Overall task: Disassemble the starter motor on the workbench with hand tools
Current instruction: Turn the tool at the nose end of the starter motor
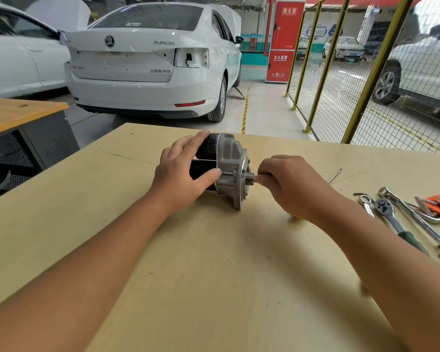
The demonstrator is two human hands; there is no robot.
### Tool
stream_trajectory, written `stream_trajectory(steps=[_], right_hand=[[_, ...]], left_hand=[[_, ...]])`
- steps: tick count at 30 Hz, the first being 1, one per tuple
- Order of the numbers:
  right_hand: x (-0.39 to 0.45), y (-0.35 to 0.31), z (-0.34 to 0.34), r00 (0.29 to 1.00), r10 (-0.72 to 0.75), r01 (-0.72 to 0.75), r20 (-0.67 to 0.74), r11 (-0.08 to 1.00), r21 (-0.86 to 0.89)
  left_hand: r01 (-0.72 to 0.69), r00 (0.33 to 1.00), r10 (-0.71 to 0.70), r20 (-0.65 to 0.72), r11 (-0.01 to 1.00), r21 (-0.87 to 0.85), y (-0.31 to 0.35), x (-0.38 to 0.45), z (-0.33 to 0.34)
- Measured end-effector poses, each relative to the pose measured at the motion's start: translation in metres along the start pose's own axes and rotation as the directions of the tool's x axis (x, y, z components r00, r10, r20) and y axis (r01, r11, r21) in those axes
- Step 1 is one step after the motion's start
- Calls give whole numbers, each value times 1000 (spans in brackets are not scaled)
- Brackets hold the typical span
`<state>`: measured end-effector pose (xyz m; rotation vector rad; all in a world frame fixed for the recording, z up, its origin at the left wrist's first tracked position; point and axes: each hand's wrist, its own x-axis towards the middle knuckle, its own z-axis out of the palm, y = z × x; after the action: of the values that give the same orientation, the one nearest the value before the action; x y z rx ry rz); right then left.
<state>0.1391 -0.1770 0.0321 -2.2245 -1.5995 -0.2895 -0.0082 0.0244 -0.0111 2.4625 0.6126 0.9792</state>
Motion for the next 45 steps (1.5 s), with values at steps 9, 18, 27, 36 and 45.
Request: stream_trajectory(steps=[9,18,27,36,45], right_hand=[[2,4,4,1000,10,-11,24,1000,20],[-3,-1,-1,988,6,-19,-156,997,-81],[0,4,-1,991,-29,35,-132,998,49],[-2,2,-3,993,-45,36,-113,997,-73],[-4,-4,-8,988,-21,-3,-153,988,-153]], left_hand=[[-5,1000,5,-3,1000,-10,0,0,-1],[-4,1000,4,2,1000,-15,1,0,-2],[6,1000,-6,7,1000,-20,4,-1,-3],[3,1000,-3,8,1000,-15,4,-1,-2],[3,1000,-3,10,1000,-14,2,-1,-2]])
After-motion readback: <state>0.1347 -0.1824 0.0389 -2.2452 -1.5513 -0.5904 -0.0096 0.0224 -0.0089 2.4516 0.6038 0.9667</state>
